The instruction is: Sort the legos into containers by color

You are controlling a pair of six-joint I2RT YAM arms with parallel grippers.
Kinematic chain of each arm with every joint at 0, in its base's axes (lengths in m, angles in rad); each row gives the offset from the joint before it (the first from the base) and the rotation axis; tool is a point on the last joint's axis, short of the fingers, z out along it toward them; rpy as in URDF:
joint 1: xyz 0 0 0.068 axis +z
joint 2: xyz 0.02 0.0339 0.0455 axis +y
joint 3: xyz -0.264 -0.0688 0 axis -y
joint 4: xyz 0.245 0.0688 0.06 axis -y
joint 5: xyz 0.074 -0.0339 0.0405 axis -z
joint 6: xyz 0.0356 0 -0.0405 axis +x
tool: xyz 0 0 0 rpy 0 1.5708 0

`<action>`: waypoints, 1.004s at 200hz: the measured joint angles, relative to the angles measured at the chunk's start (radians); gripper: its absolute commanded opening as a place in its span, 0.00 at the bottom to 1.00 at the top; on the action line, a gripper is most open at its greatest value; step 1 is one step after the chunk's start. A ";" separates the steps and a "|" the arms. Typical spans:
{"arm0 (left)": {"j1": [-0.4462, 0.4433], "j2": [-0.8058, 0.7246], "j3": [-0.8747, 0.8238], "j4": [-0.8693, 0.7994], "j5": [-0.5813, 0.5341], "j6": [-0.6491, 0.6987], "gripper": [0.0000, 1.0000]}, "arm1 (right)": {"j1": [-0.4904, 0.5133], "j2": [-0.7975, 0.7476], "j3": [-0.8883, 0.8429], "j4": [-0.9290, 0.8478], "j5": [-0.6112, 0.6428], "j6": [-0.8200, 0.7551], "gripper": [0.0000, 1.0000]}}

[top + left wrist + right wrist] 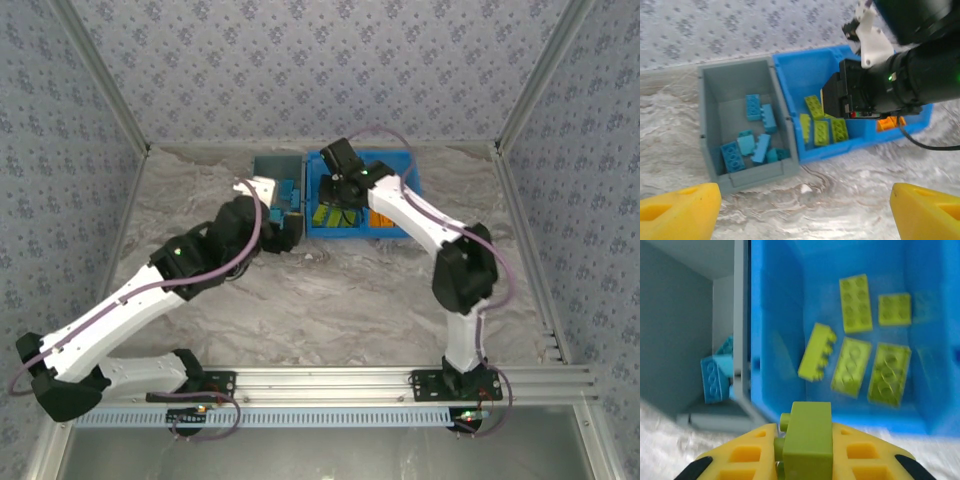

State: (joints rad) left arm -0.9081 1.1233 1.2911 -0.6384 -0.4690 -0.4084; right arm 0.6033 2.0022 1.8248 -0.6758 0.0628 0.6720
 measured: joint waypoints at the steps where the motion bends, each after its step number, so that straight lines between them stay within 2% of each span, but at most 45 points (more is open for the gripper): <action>1: 0.003 0.001 0.002 0.000 0.002 0.000 0.88 | -0.001 0.006 0.006 0.000 -0.002 0.000 0.22; 21: 0.052 0.037 0.052 -0.016 0.048 0.020 0.88 | -0.029 0.157 0.154 -0.003 -0.020 -0.024 0.23; 49: 0.076 0.105 0.106 -0.017 0.105 0.044 0.88 | -0.066 0.333 0.356 -0.041 -0.052 -0.051 0.25; 78: 0.077 0.150 0.121 -0.018 0.145 0.060 0.88 | -0.093 0.472 0.529 -0.089 -0.087 -0.064 0.38; 107: 0.078 0.167 0.124 -0.018 0.173 0.068 0.88 | -0.104 0.520 0.568 -0.127 -0.108 -0.070 0.50; 125: 0.079 0.175 0.135 -0.017 0.193 0.068 0.88 | -0.105 0.521 0.568 -0.146 -0.108 -0.077 0.57; 147: 0.091 0.176 0.142 -0.017 0.216 0.066 0.90 | -0.103 0.507 0.561 -0.161 -0.100 -0.089 0.61; 164: 0.118 0.175 0.146 -0.023 0.237 0.049 0.99 | -0.094 0.445 0.503 -0.165 -0.073 -0.096 0.66; 175: 0.154 0.172 0.147 -0.032 0.253 0.022 0.99 | -0.084 0.372 0.435 -0.159 -0.050 -0.103 0.75; 180: 0.177 0.170 0.146 -0.039 0.267 0.006 0.99 | -0.079 0.330 0.394 -0.151 -0.036 -0.110 0.96; 182: 0.189 0.168 0.146 -0.040 0.273 0.000 0.99 | -0.076 0.308 0.377 -0.149 -0.028 -0.104 0.99; 201: 0.304 0.125 0.105 -0.040 0.330 -0.053 0.99 | -0.050 0.076 0.174 -0.088 0.037 -0.124 1.00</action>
State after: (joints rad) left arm -0.6041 1.2480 1.3960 -0.6788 -0.1394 -0.4610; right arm 0.5529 2.0785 1.9991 -0.7639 0.0998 0.5480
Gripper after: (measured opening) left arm 0.993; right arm 0.986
